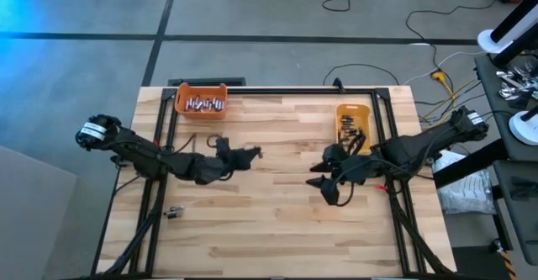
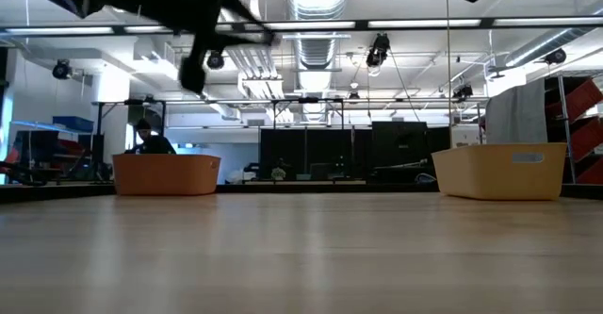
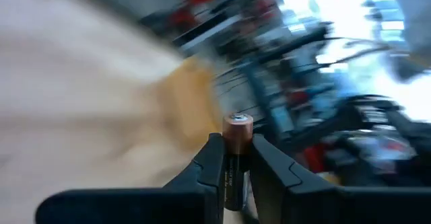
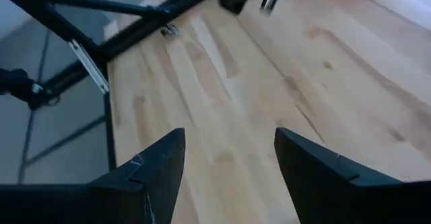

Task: Sort batteries
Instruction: Put the black battery into the yellow bin

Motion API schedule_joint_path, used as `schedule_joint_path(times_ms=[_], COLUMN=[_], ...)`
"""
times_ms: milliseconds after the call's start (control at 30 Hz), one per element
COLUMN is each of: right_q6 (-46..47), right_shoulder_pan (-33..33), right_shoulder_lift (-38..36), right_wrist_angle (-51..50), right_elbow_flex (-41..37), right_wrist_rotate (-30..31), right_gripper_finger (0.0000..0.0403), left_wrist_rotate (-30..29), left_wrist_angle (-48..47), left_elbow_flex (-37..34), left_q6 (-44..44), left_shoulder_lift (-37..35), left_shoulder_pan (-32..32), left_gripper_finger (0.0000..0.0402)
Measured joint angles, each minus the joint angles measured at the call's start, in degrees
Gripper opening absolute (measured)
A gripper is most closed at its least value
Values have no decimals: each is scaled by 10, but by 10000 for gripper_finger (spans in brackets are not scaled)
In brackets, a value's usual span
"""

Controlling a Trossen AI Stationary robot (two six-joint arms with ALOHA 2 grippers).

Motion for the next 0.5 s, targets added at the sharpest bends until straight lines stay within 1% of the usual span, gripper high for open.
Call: schedule_joint_path(times_ms=[33, 100, 133, 200, 300, 400, 500], right_q6=[11, 27, 29, 30, 24, 15, 15], right_shoulder_pan=[0, -1, -2, -5, -13, -30, -55], right_shoulder_lift=[8, 25, 35, 54, 78, 97, 122], right_wrist_angle=[16, 57, 82, 130, 184, 213, 214], right_elbow_flex=[0, 0, 0, 0, 9, 31, 53], right_wrist_rotate=[0, 0, 0, -2, -6, -9, -51], right_gripper_finger=[223, 226, 226, 228, 229, 226, 223], left_wrist_rotate=[0, 19, 32, 62, 92, 108, 120], left_wrist_angle=[53, 148, 188, 238, 252, 219, 187], left_elbow_flex=[0, 0, 0, 1, 2, 25, 67], left_q6=[53, 150, 189, 239, 259, 260, 278], left_shoulder_lift=[0, 0, -1, -1, -1, 1, 14], left_shoulder_pan=[1, 2, 2, 2, 0, -6, -10], left_gripper_finger=[30, 30, 30, 30, 31, 31, 31])
